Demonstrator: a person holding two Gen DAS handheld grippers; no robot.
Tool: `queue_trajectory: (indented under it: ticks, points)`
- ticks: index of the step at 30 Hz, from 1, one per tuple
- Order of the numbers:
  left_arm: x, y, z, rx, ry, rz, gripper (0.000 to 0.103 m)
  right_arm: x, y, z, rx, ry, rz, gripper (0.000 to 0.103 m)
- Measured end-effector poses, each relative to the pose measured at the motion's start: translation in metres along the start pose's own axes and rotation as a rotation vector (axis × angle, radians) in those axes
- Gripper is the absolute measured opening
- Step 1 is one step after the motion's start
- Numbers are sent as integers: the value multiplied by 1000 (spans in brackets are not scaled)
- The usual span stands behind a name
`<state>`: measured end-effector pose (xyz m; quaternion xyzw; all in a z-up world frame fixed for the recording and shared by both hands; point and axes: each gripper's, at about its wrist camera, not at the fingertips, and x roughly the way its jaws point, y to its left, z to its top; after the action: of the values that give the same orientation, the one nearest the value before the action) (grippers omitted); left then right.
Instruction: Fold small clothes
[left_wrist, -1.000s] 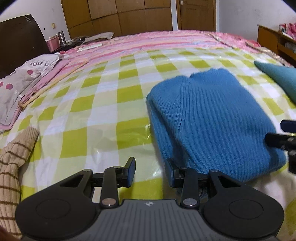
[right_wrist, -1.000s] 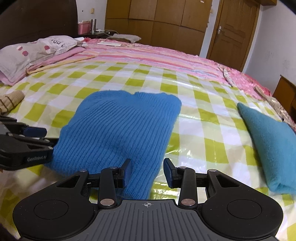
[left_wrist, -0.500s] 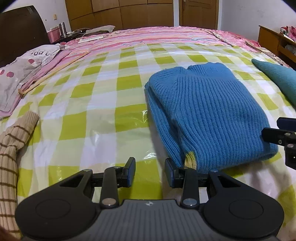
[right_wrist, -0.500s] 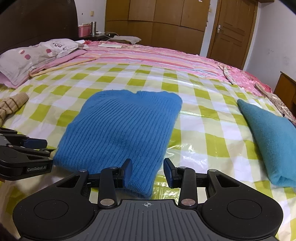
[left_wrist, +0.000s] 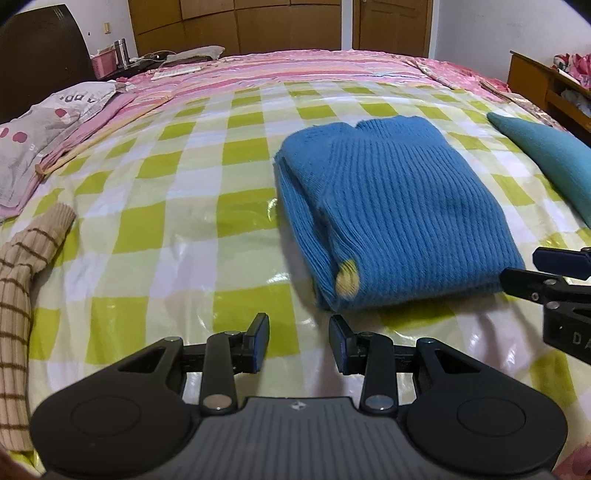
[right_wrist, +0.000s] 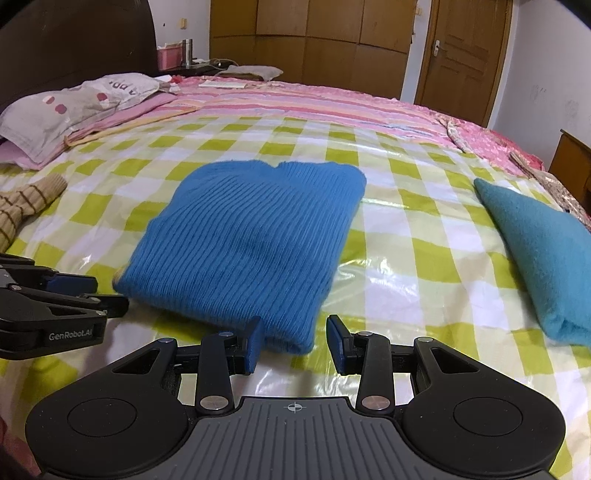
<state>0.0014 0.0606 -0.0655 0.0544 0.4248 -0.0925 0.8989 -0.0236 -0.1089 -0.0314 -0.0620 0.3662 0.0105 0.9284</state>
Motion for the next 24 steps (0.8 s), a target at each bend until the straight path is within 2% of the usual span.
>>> queue_trajectory:
  ticks: [20,24]
  points:
    - [-12,-14,-20,-6,21,-27,46,-16,4,-15,19,1,26,37]
    - [-14,-16,-23,-6,23,-27,47,-20,6,-17,18,-1,32,43]
